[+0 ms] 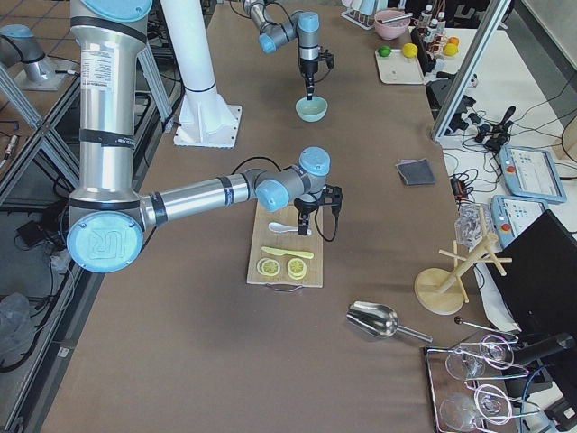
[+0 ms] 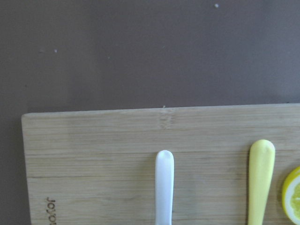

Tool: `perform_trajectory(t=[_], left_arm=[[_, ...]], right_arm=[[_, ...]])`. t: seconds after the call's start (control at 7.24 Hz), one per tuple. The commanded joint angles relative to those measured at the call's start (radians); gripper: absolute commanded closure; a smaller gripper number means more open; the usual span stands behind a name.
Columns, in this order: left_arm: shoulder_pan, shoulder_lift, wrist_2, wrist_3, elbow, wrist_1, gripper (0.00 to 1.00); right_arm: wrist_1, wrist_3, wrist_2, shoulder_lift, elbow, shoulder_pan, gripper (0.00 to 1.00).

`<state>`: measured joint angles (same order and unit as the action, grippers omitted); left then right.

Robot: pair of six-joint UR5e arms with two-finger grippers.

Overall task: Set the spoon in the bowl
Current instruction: 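Withdraw the left gripper while the right gripper grasps the white spoon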

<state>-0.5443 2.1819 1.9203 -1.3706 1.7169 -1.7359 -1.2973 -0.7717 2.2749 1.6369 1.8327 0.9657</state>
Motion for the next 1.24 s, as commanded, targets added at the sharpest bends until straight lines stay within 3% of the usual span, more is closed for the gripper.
perform_trajectory(t=[0.0, 0.41, 0.55, 0.83, 0.97, 1.11], left_arm=[[0.014, 0.007, -0.015, -0.002, -0.007, 0.001, 1.0], [0.015, 0.021, -0.017, -0.002, -0.02, 0.001, 1.0], [0.017, 0.021, -0.017, -0.005, -0.025, 0.001, 1.0], [0.023, 0.021, -0.017, -0.007, -0.025, 0.001, 1.0], [0.026, 0.019, -0.018, -0.007, -0.025, 0.001, 0.8], [0.027, 0.019, -0.018, -0.007, -0.023, 0.001, 0.02]], right_arm=[[0.004, -0.021, -0.041, -0.017, -0.035, -0.076, 0.07], [0.045, -0.021, -0.044, -0.017, -0.069, -0.078, 0.45], [0.046, -0.021, -0.044, -0.02, -0.081, -0.078, 0.49], [0.047, -0.021, -0.044, -0.023, -0.089, -0.079, 0.5], [0.047, -0.021, -0.044, -0.023, -0.09, -0.078, 0.66], [0.047, -0.021, -0.044, -0.023, -0.089, -0.078, 0.92]])
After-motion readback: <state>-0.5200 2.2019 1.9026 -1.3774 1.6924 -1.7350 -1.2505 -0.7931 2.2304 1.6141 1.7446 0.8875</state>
